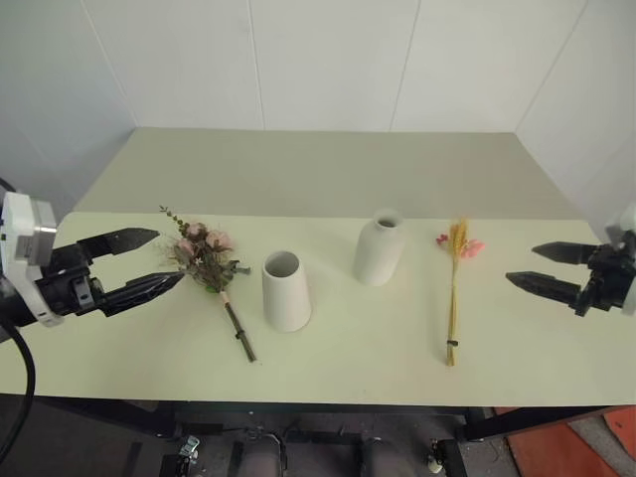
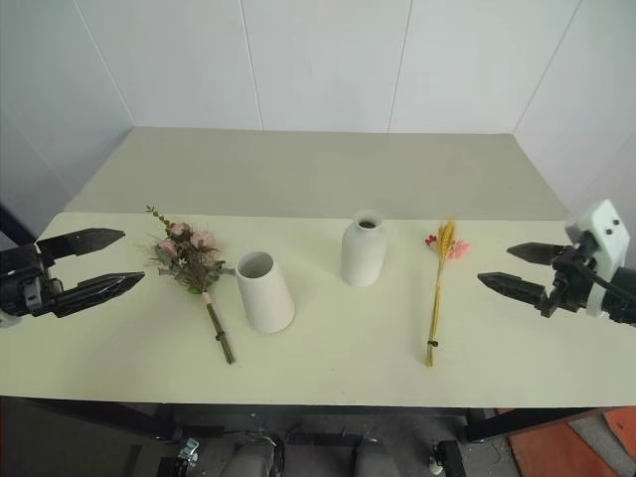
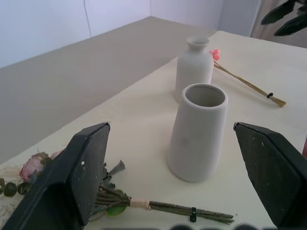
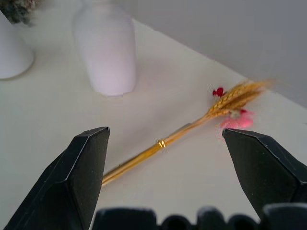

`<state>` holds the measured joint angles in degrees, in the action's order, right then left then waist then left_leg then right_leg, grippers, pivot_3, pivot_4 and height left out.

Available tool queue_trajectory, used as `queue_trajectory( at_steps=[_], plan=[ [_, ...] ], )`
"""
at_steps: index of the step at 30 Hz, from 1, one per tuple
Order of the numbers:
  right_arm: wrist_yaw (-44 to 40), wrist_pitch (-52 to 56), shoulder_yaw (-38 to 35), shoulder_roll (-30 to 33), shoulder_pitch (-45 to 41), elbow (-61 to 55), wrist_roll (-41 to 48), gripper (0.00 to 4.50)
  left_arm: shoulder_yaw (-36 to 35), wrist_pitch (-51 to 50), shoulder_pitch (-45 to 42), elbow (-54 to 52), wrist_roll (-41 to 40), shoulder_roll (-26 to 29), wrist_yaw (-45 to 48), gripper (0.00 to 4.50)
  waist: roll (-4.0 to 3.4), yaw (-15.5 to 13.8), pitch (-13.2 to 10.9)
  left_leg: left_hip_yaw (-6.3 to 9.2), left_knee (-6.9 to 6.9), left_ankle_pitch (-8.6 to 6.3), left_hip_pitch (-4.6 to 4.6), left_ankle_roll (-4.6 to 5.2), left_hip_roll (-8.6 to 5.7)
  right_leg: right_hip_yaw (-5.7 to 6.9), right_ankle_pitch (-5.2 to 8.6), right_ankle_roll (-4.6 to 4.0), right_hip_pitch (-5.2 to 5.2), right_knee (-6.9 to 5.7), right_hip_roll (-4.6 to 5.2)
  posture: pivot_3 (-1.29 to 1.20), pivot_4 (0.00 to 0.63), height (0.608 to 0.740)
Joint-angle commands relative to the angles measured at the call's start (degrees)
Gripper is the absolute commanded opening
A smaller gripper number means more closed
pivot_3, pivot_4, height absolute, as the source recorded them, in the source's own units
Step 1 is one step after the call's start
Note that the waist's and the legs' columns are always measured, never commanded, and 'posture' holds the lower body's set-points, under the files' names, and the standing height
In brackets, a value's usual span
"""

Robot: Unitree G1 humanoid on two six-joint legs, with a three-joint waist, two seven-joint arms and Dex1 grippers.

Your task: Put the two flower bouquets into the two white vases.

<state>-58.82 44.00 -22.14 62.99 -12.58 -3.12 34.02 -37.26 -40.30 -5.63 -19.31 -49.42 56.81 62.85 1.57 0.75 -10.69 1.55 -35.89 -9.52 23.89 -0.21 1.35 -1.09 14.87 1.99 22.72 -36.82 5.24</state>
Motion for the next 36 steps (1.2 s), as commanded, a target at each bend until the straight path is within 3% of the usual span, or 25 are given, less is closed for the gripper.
queue_trajectory(
  at_steps=[1, 6, 12, 21, 26, 34, 36],
  plan=[
    [4.3, 10.6, 3.2, 0.6, -3.4, -4.8, 2.7, 4.45, 1.7, 0.9, -2.2, -0.3, -1.3, 0.7, 0.9, 4.50, 0.00, 0.0, 0.0, -0.01, 0.00, 0.00, 0.03, 0.00, 0.00, -0.02, -0.01, 0.00, 0.03, -0.01, 0.00, 0.00, 0.150, 0.740],
    [14.6, 27.4, 8.7, -4.4, -13.2, -4.9, 3.9, 4.45, 4.4, 1.2, -6.1, 1.1, -1.8, 0.7, 1.2, 4.50, 0.01, 0.2, 0.0, -0.04, -0.06, 0.01, 0.35, 0.01, 0.07, -0.08, -0.32, 0.34, 0.41, -0.07, -0.13, 0.00, 0.150, 0.740],
    [24.7, 40.2, 13.6, -11.8, -23.7, 2.5, -0.2, 4.45, 8.9, 0.9, -12.6, 3.3, -2.6, 1.2, 3.0, 4.50, 0.02, 0.0, 0.0, -0.04, -0.05, 0.01, 0.47, 0.01, 0.06, -0.10, -0.50, 0.06, 0.50, -0.06, -0.18, 0.00, 0.150, 0.740],
    [31.1, 39.5, 21.4, -16.8, -27.7, 7.8, -7.3, 4.45, 15.0, 1.1, -18.4, 8.4, -1.2, 4.5, 8.8, 4.50, 0.02, 0.2, 0.0, -0.04, -0.04, 0.01, 0.56, 0.02, 0.03, -0.11, -0.52, 0.06, 0.57, -0.06, -0.20, 0.00, 0.150, 0.740],
    [34.0, 37.6, 21.7, -19.8, -28.6, 10.7, -11.0, 3.31, 15.4, 1.8, -19.0, 8.8, -0.4, 4.0, 9.1, 4.50, 0.04, 0.4, 0.0, -0.04, -0.06, 0.01, 0.50, 0.02, 0.10, -0.12, -0.47, 0.17, 0.54, -0.09, -0.27, 0.00, 0.150, 0.740],
    [34.3, 36.2, 21.2, -21.5, -29.3, 12.4, -13.4, 0.54, 14.3, 1.7, -18.0, 8.0, -0.3, 3.7, 8.9, 4.50, 0.05, 0.5, 0.0, -0.04, -0.06, 0.01, 0.47, 0.02, 0.41, -0.16, -0.48, 0.15, 0.54, -0.08, -0.60, 0.00, 0.150, 0.740],
    [35.0, 35.7, 20.7, -22.1, -29.7, 13.2, -14.1, 0.03, 14.2, 1.7, -17.8, 7.9, -0.2, 3.7, 8.7, 4.50, 0.05, 0.6, 0.0, -0.04, -0.05, 0.01, 0.44, 0.02, 0.59, -0.20, -0.48, 0.15, 0.55, -0.07, -0.80, 0.00, 0.150, 0.740]
  ],
)
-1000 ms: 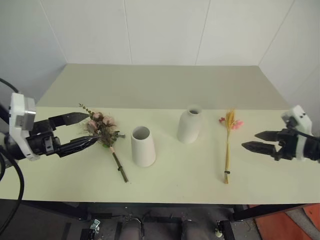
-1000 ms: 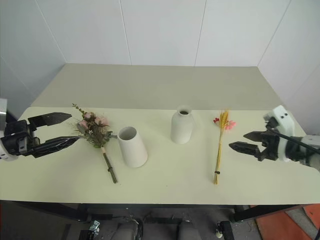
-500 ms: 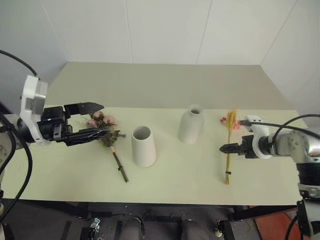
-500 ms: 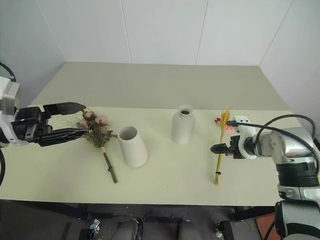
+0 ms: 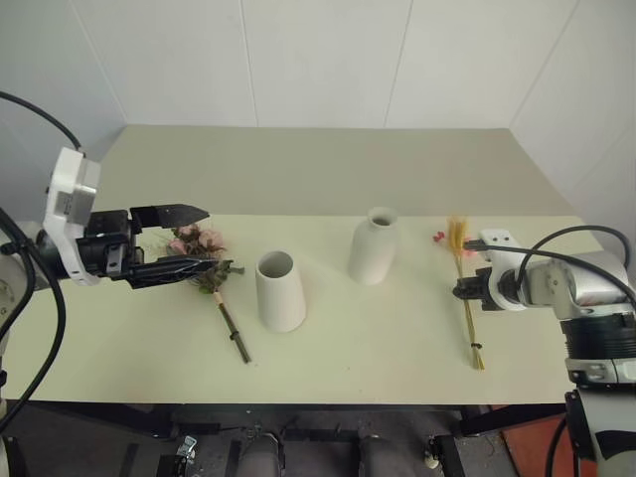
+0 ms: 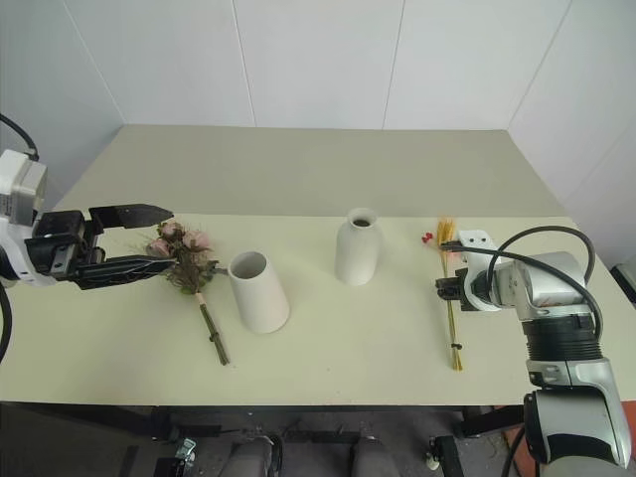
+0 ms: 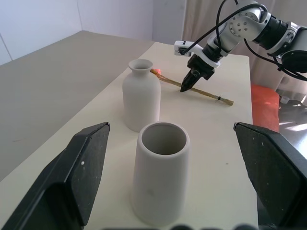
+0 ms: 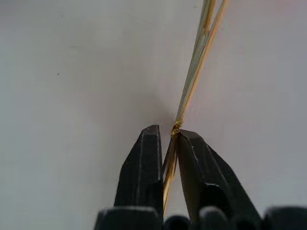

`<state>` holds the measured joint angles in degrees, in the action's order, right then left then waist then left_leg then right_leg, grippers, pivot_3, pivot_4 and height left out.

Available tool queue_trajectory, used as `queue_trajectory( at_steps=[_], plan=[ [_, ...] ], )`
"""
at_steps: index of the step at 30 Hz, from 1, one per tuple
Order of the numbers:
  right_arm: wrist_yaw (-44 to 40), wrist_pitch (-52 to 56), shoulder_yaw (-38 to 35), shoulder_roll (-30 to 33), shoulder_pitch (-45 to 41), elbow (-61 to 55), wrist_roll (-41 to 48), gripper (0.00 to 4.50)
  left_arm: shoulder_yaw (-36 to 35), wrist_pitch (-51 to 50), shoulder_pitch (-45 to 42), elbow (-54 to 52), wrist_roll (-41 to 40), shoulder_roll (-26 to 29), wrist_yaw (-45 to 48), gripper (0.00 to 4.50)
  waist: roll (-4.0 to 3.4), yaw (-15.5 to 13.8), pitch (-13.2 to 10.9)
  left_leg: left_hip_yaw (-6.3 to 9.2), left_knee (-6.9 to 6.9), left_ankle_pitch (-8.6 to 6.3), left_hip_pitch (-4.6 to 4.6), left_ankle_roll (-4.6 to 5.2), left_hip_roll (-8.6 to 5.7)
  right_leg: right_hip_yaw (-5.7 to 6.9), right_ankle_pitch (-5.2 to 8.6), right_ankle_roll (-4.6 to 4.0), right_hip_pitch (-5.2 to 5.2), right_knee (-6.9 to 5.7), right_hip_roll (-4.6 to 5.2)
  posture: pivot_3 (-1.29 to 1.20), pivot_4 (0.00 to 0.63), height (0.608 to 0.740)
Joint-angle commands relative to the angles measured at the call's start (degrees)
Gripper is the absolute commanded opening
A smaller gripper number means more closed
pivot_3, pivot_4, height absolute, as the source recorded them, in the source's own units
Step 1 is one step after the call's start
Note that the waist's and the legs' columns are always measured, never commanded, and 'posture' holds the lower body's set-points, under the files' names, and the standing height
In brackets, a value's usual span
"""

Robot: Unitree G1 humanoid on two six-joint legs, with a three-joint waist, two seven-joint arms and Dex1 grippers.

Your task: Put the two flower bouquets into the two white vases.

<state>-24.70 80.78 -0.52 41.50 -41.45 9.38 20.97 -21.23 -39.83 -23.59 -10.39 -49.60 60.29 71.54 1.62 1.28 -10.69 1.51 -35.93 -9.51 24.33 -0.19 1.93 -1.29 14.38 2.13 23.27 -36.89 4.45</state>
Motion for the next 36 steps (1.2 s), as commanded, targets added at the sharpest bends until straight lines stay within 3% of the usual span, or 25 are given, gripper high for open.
queue_trajectory(
  at_steps=[1, 5, 9, 13, 25, 36],
  plan=[
    [1.1, -1.4, -1.4, -0.8, -1.1, 1.3, -1.4, 0.03, -2.0, 1.3, 0.2, -1.1, 0.0, 0.2, 0.0, 4.50, 0.00, 0.1, 0.0, 0.00, 0.01, 0.00, -0.04, 0.00, 0.05, 0.00, 0.00, -0.01, 0.00, -0.02, -0.04, 0.00, 0.150, 0.740],
    [6.2, -5.9, -8.2, -3.7, -3.1, 3.5, -3.2, 0.03, -2.2, 1.3, 0.6, -1.4, -0.1, 0.2, -0.3, 4.50, 0.00, 0.3, 0.0, -0.01, 0.01, 0.00, -0.08, 0.00, 0.07, -0.04, 0.00, -0.02, 0.00, -0.08, -0.07, 0.00, 0.150, 0.740],
    [9.8, -19.8, -18.1, -8.2, -3.7, 0.0, -1.6, 0.03, -2.5, 1.1, 1.1, -1.6, -0.2, 0.3, -0.5, 4.50, -0.01, 0.3, 0.0, -0.02, 0.02, 0.00, 0.06, 0.00, 0.05, -0.08, -0.01, -0.03, 0.17, -0.10, -0.07, 0.00, 0.150, 0.740],
    [8.5, -31.6, -21.1, -13.3, -3.2, -6.4, 1.0, 0.03, -2.6, 1.1, 1.3, -1.3, -0.2, 0.4, -0.4, 4.50, -0.02, 0.4, 0.0, -0.04, 0.08, 0.00, 0.08, 0.00, 0.07, -0.13, -0.19, -0.32, 0.27, -0.14, -0.09, 0.00, 0.150, 0.740],
    [5.7, -51.9, -14.2, -26.7, -12.7, -13.1, 3.6, 0.03, -0.9, 1.5, -0.1, -0.3, 0.6, 0.2, -0.3, 4.50, -0.06, 1.2, 0.0, -0.10, 0.12, 0.00, 0.13, 0.00, 0.10, -0.25, -0.23, -0.40, 0.47, -0.26, -0.13, 0.00, 0.150, 0.740],
    [4.7, -55.9, -11.7, -28.1, -13.1, -12.7, 4.6, 0.03, -2.3, 1.4, 1.5, -0.9, 0.7, 0.6, -0.3, 4.50, -0.06, 1.1, 0.0, -0.13, 0.09, 0.01, 0.38, -0.01, 0.09, -0.31, -0.27, -0.46, 0.81, -0.40, -0.13, 0.00, 0.150, 0.740]
  ],
)
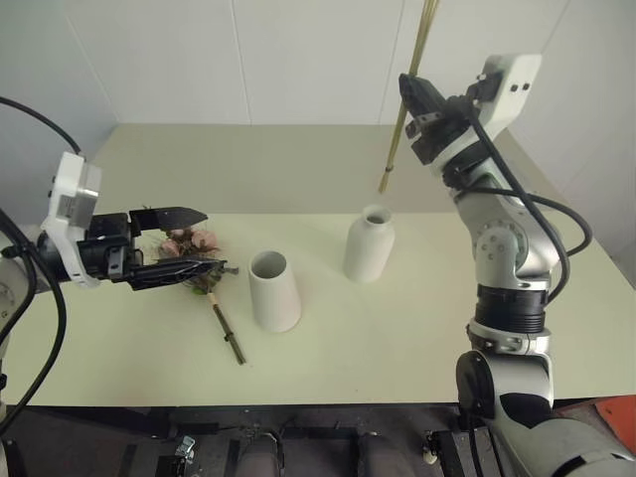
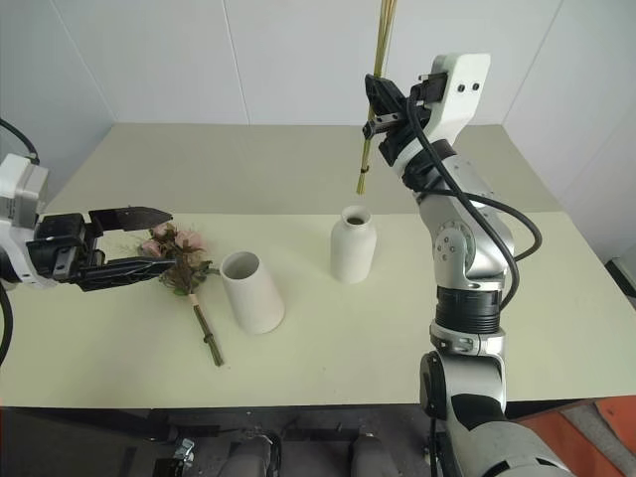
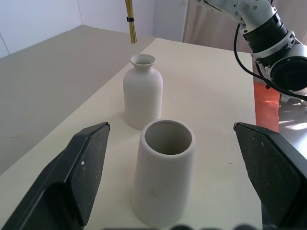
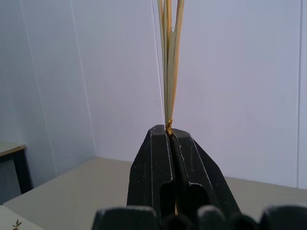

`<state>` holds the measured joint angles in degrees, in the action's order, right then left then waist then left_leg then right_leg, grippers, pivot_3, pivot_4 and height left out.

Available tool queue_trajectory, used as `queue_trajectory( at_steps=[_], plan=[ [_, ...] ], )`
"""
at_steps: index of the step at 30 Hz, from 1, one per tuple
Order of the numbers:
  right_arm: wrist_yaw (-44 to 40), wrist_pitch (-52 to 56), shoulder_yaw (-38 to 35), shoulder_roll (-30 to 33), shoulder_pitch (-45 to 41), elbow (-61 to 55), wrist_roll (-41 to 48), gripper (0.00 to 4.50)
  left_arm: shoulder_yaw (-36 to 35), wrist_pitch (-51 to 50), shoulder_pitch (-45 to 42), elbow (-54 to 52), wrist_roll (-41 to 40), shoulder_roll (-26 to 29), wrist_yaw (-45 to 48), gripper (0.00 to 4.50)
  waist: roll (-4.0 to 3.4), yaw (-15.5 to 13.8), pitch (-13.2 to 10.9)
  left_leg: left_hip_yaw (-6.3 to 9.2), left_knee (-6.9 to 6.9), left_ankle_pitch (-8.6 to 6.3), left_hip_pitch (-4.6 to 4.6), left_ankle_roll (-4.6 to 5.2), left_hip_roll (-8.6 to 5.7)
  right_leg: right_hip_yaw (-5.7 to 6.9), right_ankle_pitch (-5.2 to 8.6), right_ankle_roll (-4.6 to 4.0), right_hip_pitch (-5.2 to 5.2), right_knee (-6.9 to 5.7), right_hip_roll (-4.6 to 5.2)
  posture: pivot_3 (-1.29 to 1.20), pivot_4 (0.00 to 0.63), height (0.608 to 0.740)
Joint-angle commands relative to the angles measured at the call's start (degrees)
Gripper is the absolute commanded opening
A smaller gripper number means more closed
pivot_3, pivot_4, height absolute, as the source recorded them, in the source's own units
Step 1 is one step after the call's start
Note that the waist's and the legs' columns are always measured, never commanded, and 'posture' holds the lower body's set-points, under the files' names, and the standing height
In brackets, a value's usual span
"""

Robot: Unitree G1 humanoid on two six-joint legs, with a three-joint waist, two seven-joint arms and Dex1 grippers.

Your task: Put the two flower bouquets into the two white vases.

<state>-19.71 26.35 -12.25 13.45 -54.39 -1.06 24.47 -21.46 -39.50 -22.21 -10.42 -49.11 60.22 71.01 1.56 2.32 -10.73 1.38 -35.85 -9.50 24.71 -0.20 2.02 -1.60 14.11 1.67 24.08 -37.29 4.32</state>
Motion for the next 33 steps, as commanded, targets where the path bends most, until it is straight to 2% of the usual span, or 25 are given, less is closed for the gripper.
queue_trajectory(
  at_steps=[1, 7, 16, 22, 25, 28, 33],
  plan=[
    [-0.4, -1.3, 0.3, 0.0, 0.2, -2.5, 1.2, 0.03, -2.2, 1.1, 0.3, -0.9, 0.1, 0.7, 0.1, 4.50, 0.00, 0.1, 0.0, -0.01, 0.00, 0.00, 0.00, 0.00, 0.00, -0.02, 0.00, 0.00, 0.02, -0.03, 0.00, 0.00, 0.150, 0.740],
    [-0.7, -1.5, 1.9, -0.8, 4.0, -3.5, 1.1, 0.03, -2.5, 1.2, 0.6, -1.1, 0.1, 0.6, -0.3, 4.50, 0.00, 0.1, 0.0, -0.03, 0.00, 0.00, 0.00, 0.00, 0.01, -0.06, 0.00, 0.00, 0.05, -0.05, -0.02, 0.00, 0.150, 0.740],
    [-1.6, -13.0, 7.0, -1.8, 12.4, -0.3, -6.7, 0.03, -2.2, 1.2, 0.6, -1.3, 0.1, 0.6, -0.6, 4.50, 0.00, 0.1, 0.0, -0.07, -0.01, 0.00, -0.03, 0.00, 0.00, -0.12, 0.01, 0.00, 0.08, -0.15, -0.02, 0.00, 0.150, 0.740],
    [-1.7, -17.9, 9.3, -2.2, 20.0, -3.1, -9.3, 0.03, -3.4, 0.9, 2.1, -2.1, -0.1, 0.7, -1.2, 4.50, 0.00, 0.1, 0.0, -0.10, -0.04, 0.00, -0.04, -0.01, -0.01, -0.18, 0.01, 0.01, 0.10, -0.22, -0.02, 0.00, 0.150, 0.740],
    [-1.8, -18.1, 9.6, -2.3, 22.0, -4.9, -9.3, 0.78, -3.9, 0.7, 2.6, -2.3, -0.2, 0.7, -1.6, 4.50, 0.00, 0.2, 0.0, -0.10, -0.04, 0.00, -0.08, -0.01, 0.00, -0.20, 0.01, 0.01, 0.10, -0.26, -0.03, 0.00, 0.150, 0.740],
    [-1.7, -18.0, 9.4, -1.9, 23.7, -6.3, -9.8, 1.72, -4.2, 0.6, 2.9, -2.4, -0.2, 0.5, -2.0, 4.50, 0.00, 0.1, 0.0, -0.11, -0.04, 0.00, -0.12, -0.01, 0.00, -0.22, 0.01, 0.01, 0.09, -0.28, -0.05, 0.00, 0.150, 0.740],
    [-2.8, -15.9, 8.4, 0.2, 25.7, -9.2, -8.8, 3.54, -5.3, 0.0, 4.4, -3.3, -0.4, 0.4, -3.4, 4.50, 0.00, 0.1, 0.0, -0.12, -0.05, 0.00, -0.13, -0.01, 0.00, -0.24, 0.01, 0.01, 0.08, -0.28, -0.05, 0.00, 0.150, 0.740]
  ],
)
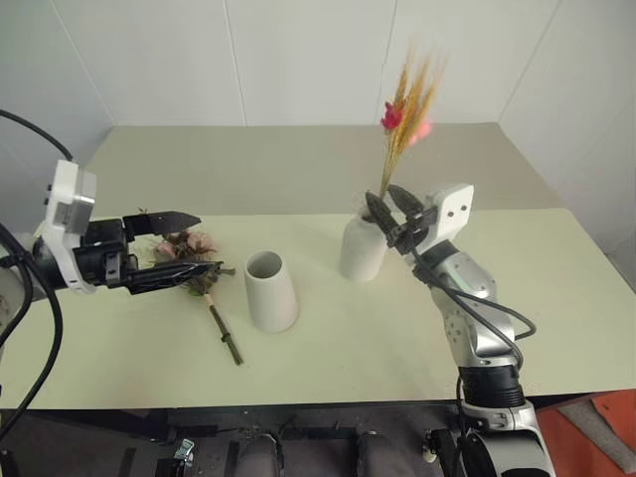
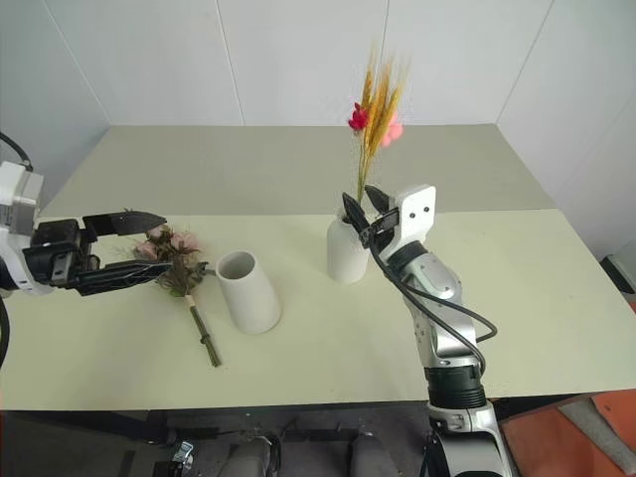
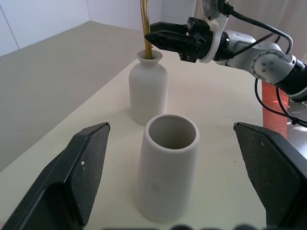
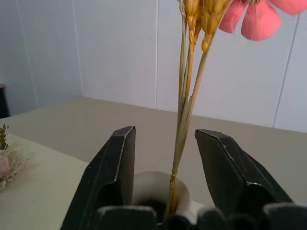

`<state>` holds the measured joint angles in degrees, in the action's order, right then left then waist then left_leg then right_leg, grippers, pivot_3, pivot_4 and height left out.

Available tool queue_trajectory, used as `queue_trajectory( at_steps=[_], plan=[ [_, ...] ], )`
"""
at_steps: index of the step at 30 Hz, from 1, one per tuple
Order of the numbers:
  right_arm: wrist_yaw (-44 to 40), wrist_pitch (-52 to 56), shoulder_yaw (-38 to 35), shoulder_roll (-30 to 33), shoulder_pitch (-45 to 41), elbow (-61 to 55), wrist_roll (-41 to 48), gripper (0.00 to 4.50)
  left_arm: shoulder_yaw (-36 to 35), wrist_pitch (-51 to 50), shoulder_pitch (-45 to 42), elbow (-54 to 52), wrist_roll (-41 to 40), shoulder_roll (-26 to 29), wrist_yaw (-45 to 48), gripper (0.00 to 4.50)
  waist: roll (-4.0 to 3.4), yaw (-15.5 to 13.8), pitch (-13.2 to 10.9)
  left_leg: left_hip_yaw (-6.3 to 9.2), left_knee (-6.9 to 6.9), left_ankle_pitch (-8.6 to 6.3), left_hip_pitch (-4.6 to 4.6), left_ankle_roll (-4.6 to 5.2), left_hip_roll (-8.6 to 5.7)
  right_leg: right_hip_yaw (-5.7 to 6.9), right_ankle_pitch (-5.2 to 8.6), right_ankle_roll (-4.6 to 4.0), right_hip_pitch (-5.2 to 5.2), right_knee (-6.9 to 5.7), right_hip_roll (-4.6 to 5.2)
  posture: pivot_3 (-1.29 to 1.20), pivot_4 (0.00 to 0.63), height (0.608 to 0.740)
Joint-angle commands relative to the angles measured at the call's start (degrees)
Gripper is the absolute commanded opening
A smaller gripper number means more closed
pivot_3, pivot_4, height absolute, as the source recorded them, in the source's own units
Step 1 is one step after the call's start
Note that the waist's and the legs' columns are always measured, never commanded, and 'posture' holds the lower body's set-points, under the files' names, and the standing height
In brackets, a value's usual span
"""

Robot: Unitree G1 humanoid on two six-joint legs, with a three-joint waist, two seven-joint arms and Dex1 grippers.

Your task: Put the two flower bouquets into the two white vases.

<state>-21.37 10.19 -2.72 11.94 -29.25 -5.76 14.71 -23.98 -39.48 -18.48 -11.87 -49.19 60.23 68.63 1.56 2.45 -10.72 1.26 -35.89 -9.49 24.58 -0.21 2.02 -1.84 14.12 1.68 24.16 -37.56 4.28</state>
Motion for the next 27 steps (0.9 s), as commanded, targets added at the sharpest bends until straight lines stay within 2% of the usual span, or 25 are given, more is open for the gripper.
queue_trajectory(
  at_steps=[1, 3, 6, 10, 13, 15, 18, 21, 24, 27],
  plan=[
    [-2.7, 1.4, -1.2, 3.3, 1.4, -5.6, 1.8, 3.84, -3.3, -0.3, 1.4, -2.3, -0.3, 0.5, -1.7, 4.50, 0.00, 0.0, 0.0, 0.00, 0.01, 0.00, 0.00, 0.00, 0.00, 0.00, 0.00, 0.00, 0.00, 0.00, 0.00, 0.00, 0.150, 0.740],
    [-5.5, 3.2, -1.5, 6.2, 2.7, -7.5, 3.1, 4.48, -4.1, -1.3, 2.9, -3.2, 0.1, 0.8, -3.4, 4.50, 0.00, 0.0, 0.0, 0.00, 0.00, 0.00, 0.01, 0.00, 0.00, 0.00, 0.00, 0.00, 0.00, 0.02, 0.01, 0.00, 0.150, 0.740],
    [-11.4, 7.1, -3.1, 12.4, 4.3, -10.3, 7.2, 4.48, -5.5, -5.2, 5.7, -4.8, 0.8, 1.9, -8.2, 4.50, 0.00, -0.1, 0.0, -0.02, 0.00, 0.00, -0.02, 0.00, 0.00, -0.01, 0.00, 0.00, -0.03, 0.00, 0.01, 0.00, 0.150, 0.740],
    [-19.7, 11.1, -6.0, 20.8, 4.8, -12.0, 13.6, 4.48, -5.2, -18.4, 6.2, -6.0, -0.1, 6.9, -16.4, 4.50, 0.05, -0.1, 0.0, -0.03, -0.03, 0.00, -0.06, 0.00, 0.01, -0.03, 0.01, 0.02, -0.05, -0.02, 0.00, 0.00, 0.150, 0.740],
    [-26.8, 15.3, -7.9, 27.1, 4.1, -12.1, 19.4, 4.48, -1.7, -30.3, 2.0, -4.4, -0.6, 10.8, -23.3, 4.50, 0.06, -0.2, 0.0, -0.05, -0.02, 0.00, -0.19, 0.00, 0.01, -0.05, 0.20, 0.32, -0.15, -0.01, 0.00, 0.00, 0.150, 0.740],
    [-31.6, 17.4, -8.7, 31.1, 3.3, -11.6, 22.5, 4.48, 0.4, -37.0, -2.1, -3.0, -0.7, 10.8, -27.8, 4.50, 0.08, -0.3, 0.0, -0.04, -0.02, 0.00, -0.24, 0.00, 0.02, -0.06, 0.28, 0.46, -0.17, -0.03, -0.03, 0.00, 0.150, 0.740],
    [-37.5, 18.7, -8.9, 35.3, 2.0, -11.1, 25.1, 4.48, 1.4, -44.7, -6.7, -2.7, -2.2, 7.3, -31.7, 4.50, 0.08, -0.3, 0.0, -0.05, -0.02, 0.00, -0.29, 0.00, 0.00, -0.09, 0.29, 0.47, -0.22, -0.04, -0.03, 0.00, 0.150, 0.740],
    [-43.2, 18.7, -8.9, 38.5, 0.7, -10.3, 26.9, 4.48, 4.7, -52.0, -11.5, -2.1, -0.7, 1.4, -37.9, 4.50, 0.10, -0.4, 0.0, -0.05, -0.04, 0.00, -0.28, 0.00, -0.01, -0.12, 0.29, 0.47, -0.22, -0.06, -0.04, 0.00, 0.150, 0.740],
    [-48.1, 18.3, -9.1, 40.4, -0.6, -8.6, 28.0, 4.48, 8.5, -53.0, -13.8, 1.3, -0.6, -3.8, -46.6, 4.50, 0.13, -0.4, 0.0, -0.05, -0.08, 0.00, -0.28, 0.00, -0.04, -0.16, 0.28, 0.47, -0.23, -0.09, -0.03, 0.00, 0.150, 0.740],
    [-50.5, 17.5, -8.6, 41.3, -1.2, -7.3, 27.4, 4.48, 10.5, -53.0, -15.0, 4.2, -3.3, -6.6, -53.7, 4.50, 0.27, -0.3, 0.0, -0.04, -0.09, 0.00, -0.26, 0.00, -0.04, -0.18, 0.21, 0.37, -0.20, -0.10, -0.04, 0.00, 0.150, 0.740]
  ],
)
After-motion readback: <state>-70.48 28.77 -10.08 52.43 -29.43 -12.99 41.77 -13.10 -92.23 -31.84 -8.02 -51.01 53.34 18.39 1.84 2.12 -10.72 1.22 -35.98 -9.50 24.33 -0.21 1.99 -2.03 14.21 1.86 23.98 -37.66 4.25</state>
